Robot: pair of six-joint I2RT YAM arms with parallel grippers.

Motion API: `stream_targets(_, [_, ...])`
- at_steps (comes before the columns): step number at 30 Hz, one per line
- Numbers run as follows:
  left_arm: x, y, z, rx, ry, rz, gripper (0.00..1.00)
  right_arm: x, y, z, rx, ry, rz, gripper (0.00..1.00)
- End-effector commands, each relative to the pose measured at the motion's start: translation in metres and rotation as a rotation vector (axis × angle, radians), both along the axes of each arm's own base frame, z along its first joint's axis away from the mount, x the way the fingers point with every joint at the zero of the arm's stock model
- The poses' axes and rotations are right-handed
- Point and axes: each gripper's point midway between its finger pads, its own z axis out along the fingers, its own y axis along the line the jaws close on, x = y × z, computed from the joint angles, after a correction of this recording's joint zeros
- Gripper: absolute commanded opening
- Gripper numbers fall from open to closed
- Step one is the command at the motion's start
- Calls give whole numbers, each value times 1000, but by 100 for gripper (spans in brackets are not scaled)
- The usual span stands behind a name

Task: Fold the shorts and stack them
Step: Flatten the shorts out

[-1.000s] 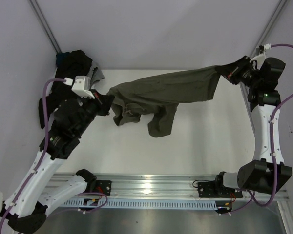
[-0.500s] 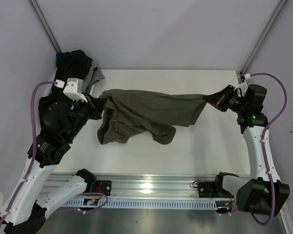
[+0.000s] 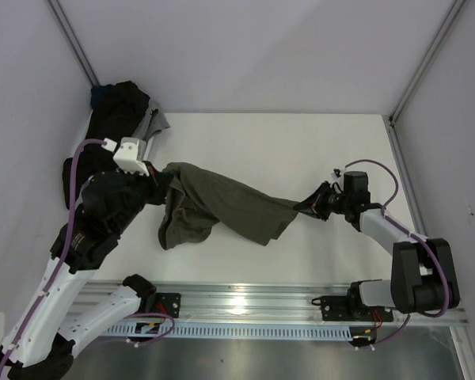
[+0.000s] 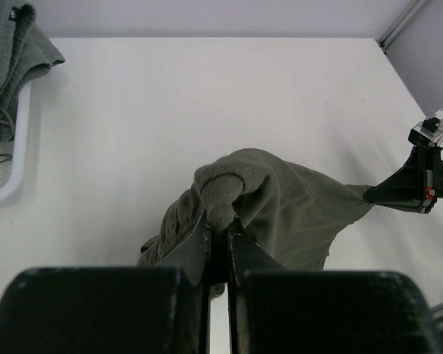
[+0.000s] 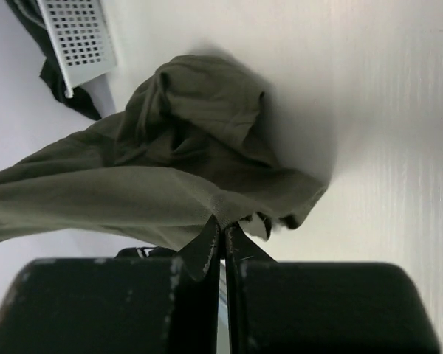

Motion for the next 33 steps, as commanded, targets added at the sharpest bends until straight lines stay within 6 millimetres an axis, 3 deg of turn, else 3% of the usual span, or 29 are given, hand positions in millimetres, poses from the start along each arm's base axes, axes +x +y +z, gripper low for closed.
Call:
stream_targets(1, [4, 14, 23, -4, -101, 65, 0, 37, 3, 9, -44, -115, -39, 4])
stream_targets(2, [4, 14, 23, 2, -104, 62, 0, 41, 5, 7, -47, -124, -33, 8])
stream_targets(3, [5, 13, 22, 13, -116, 50, 0, 42, 7, 3, -43, -120, -27, 20])
stream_targets(4, [5, 12, 24, 11, -129, 45, 0, 42, 10, -4, -36, -105, -16, 42])
stream_targets(7, [6, 11, 19, 11, -137, 41, 0, 43, 13, -9, -46, -128, 6, 61])
stream_targets(9, [9, 11, 15, 22, -133, 48, 0, 38, 17, -13, -49, -147, 39, 68])
stream_targets(10, [11, 10, 12, 28, -122, 50, 0, 38, 22, -7, -22, -192, 62, 76])
stream_targets(12, [14, 10, 9, 38, -105, 56, 0, 28, 27, -11, 6, -213, 97, 80])
stream_targets(24, [20, 9, -5, 65, -71, 67, 0, 14, 55, -13, 1, -271, 201, 73])
stream_targets(33, [20, 8, -6, 68, -68, 64, 0, 0, 69, -30, 3, -245, 229, 68])
